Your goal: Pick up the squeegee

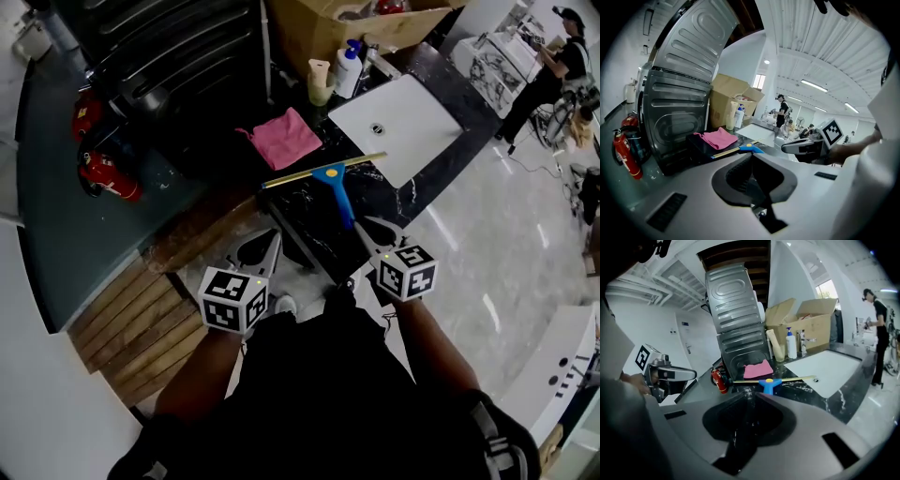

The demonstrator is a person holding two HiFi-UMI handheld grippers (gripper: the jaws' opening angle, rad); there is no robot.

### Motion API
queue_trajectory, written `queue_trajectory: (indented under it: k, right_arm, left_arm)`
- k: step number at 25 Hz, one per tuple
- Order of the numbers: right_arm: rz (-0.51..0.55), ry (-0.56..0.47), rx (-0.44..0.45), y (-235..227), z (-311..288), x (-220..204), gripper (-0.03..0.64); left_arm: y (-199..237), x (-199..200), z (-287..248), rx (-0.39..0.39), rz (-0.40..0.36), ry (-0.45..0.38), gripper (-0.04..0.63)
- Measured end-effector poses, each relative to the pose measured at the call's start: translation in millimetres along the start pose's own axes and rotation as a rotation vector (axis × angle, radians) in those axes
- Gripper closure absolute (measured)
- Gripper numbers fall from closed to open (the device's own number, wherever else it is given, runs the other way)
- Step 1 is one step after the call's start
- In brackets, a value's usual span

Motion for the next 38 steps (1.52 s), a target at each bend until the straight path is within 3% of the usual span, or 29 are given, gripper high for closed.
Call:
queue_trajectory:
  k: [14,26,38]
  right_arm:
    - [0.030,0.115,-0.082,-27,-77,17,0.469]
    - [-0.048,0.244,-0.123,-44,-116,6,0.451]
    - [-0.028,0.259,-0.164,-48,-128,-4,0.454]
  left_arm:
    - [22,-10,11,0.080,0.064,-0.004,0.578]
    - [46,-14,36,0.180,0.103,-0.021,0.578]
    - [51,-17,51,0.209,0.128,-0.046,0.578]
Point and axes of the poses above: the fingertips, and each gripper's own axes: z backward along the fingers, y to its left, x out of its top, the point moved 5 cm from there along z, backward along the fingers, and after that the axes turned 1 degree about z, right-handed, at the moved point
